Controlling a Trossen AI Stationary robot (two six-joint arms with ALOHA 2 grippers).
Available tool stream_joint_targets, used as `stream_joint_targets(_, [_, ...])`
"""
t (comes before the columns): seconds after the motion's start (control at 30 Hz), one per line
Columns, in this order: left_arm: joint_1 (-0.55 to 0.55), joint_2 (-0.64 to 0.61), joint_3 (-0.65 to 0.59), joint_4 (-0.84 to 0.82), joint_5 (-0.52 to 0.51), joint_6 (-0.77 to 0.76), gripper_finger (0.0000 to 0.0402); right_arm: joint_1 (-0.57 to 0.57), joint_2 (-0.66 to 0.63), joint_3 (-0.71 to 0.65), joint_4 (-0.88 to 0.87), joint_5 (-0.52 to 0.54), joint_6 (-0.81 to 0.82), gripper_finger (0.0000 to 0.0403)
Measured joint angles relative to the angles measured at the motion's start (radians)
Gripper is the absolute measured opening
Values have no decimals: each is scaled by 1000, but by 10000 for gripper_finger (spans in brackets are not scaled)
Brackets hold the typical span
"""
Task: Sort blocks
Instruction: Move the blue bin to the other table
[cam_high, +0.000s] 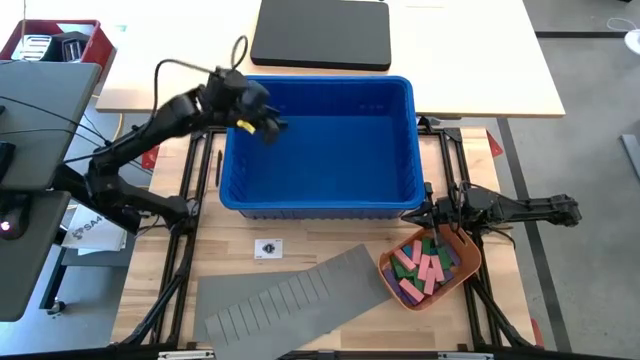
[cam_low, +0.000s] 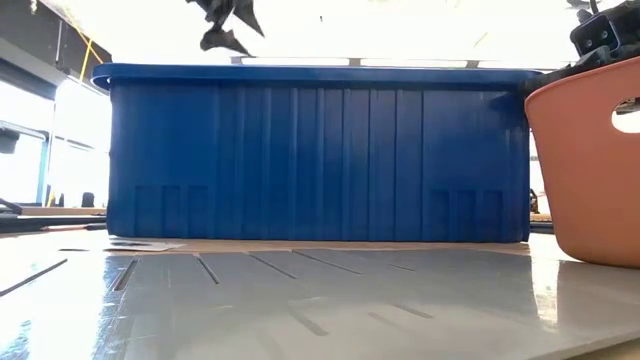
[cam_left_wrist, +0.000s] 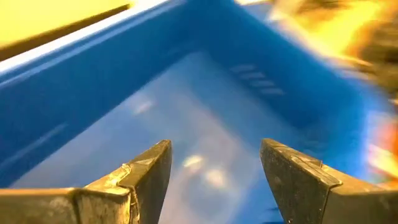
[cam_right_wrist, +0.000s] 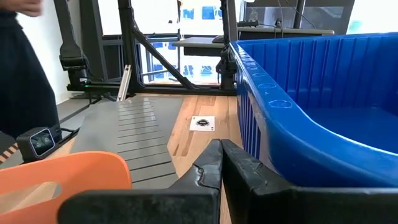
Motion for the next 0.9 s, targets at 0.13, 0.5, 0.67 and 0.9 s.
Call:
stream_joint_targets(0.13, [-152,-30,-39,262,118,56,238,0,0,0,0,0,0,0])
stream_joint_targets(0.5, [-636,-280,-193,633,-186,32,238,0,0,0,0,0,0,0])
stream_joint_targets(0.67, [-749,-455,-529,969,-293,54,238,0,0,0,0,0,0,0])
stream_joint_targets(0.9, [-731,-694,-985,1404,-258,56,238,0,0,0,0,-1,0,0])
